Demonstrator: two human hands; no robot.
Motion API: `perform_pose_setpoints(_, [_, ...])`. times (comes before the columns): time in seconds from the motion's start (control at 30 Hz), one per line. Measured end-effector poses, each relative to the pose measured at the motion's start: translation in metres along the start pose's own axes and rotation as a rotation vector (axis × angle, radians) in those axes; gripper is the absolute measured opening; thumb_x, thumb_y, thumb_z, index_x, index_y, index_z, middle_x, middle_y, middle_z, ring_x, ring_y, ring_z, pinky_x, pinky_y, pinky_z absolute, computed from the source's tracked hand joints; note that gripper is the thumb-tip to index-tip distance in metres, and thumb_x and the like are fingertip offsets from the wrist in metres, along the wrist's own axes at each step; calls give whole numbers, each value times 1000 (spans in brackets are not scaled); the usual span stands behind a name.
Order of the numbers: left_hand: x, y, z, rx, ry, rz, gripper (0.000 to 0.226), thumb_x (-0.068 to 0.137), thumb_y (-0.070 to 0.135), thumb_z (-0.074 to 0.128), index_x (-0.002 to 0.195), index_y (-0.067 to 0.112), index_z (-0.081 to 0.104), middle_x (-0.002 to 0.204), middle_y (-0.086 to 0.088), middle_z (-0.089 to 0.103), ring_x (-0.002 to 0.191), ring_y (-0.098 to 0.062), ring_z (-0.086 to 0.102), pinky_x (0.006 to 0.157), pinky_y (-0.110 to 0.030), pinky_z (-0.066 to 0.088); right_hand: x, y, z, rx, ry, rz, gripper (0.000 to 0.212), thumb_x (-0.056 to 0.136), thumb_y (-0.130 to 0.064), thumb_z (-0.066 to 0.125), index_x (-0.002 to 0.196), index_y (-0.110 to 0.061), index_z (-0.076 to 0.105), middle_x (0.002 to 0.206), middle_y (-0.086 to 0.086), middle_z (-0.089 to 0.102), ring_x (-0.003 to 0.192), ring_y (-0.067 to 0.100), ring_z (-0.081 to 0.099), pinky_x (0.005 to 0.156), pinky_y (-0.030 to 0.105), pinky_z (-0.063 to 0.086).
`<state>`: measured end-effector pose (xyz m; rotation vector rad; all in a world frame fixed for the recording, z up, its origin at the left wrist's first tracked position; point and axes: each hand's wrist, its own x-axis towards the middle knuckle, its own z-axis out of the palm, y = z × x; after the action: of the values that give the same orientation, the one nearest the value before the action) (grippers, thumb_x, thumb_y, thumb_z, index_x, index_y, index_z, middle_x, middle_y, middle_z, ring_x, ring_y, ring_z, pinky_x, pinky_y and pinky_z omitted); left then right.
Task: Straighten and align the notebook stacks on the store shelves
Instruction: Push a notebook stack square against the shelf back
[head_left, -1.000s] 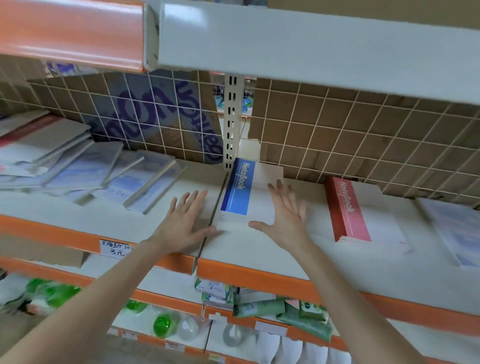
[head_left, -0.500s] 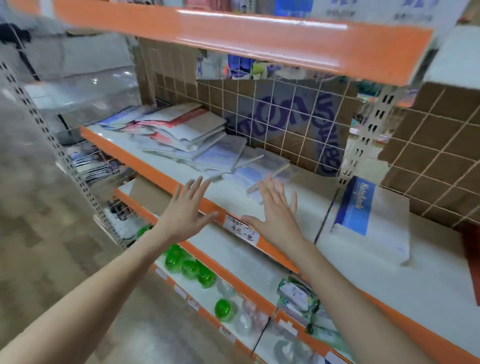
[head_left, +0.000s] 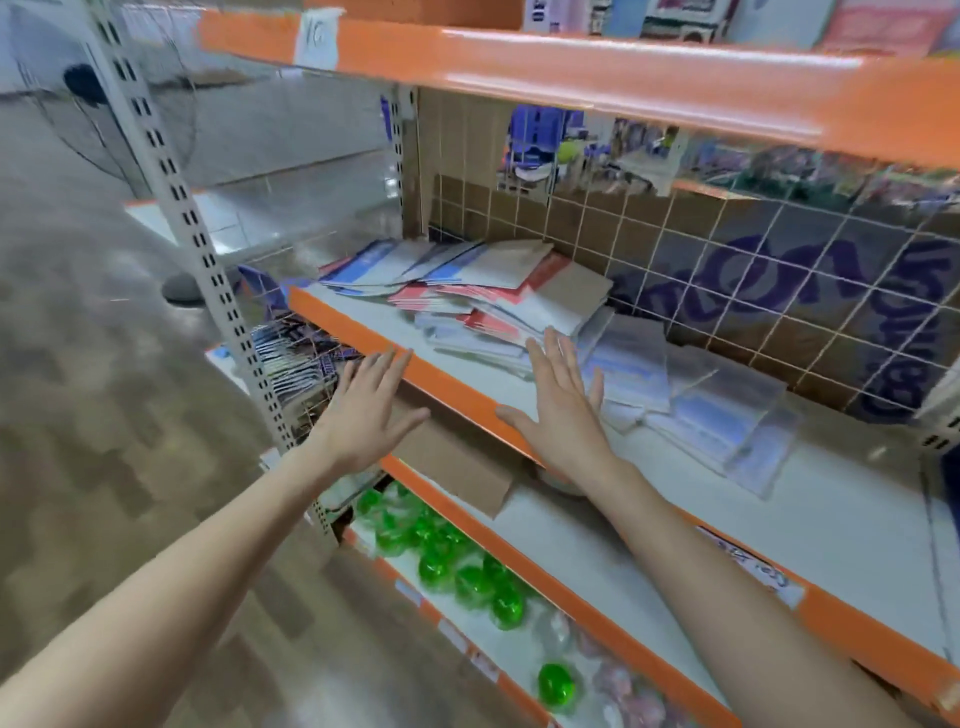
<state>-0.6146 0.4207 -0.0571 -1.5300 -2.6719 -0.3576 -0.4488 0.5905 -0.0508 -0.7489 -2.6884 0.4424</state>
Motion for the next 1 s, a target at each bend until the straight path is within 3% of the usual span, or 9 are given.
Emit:
perform_pose_setpoints(0.27, [87, -39, 0, -82, 24, 31, 69, 97, 49, 31, 151, 18, -1, 159, -4, -4, 146, -20, -4, 118, -41, -3, 92, -10, 2, -96, 42, 32, 77, 94, -51, 43, 152, -18, 5, 159, -1, -11, 146, 16, -12, 113, 49, -11])
perform_pose_setpoints(0.43, [147, -55, -2, -113, 32, 78, 70, 97, 49, 31, 151, 17, 1, 159, -4, -1, 146, -18, -2, 117, -39, -3, 167, -14, 7, -45, 60, 40, 79, 92, -54, 43, 152, -16, 8, 160, 5, -1, 147, 21, -5, 113, 56, 1])
perform_pose_setpoints(0.67, [215, -72, -2, -11, -37, 177, 84, 90, 61, 35, 151, 15, 1, 159, -4, -1, 146, -17, -1, 118, -39, -1, 220, -9, 26, -158, -125, 109, 88, 89, -67, 37, 152, -18, 0, 160, 2, -9, 146, 18, -12, 115, 47, -10])
perform_pose_setpoints(0.8, [231, -76, 9, -79, -113, 294, 92, 85, 65, 44, 151, 16, 2, 159, -1, -2, 145, -14, 3, 118, -38, 1, 215, -6, 30, -230, -204, 120, 85, 89, -65, 37, 152, -17, 6, 160, 4, -1, 147, 18, -4, 116, 50, 1])
perform_pose_setpoints(0.9, [235, -76, 15, -109, -170, 342, 86, 87, 63, 42, 151, 20, 4, 159, 1, 2, 145, -15, 4, 117, -36, 2, 207, -10, 32, -284, -163, 137, 79, 92, -57, 42, 152, -17, 9, 160, 3, 4, 147, 18, 1, 117, 50, 8])
perform_pose_setpoints(1.0, [229, -75, 18, -160, -125, 373, 75, 93, 53, 41, 151, 19, 8, 159, 1, 6, 145, -15, 7, 116, -35, 4, 200, -20, 36, -268, -87, 202, 70, 95, -45, 48, 151, -18, 15, 159, 1, 12, 146, 16, 9, 113, 47, 20])
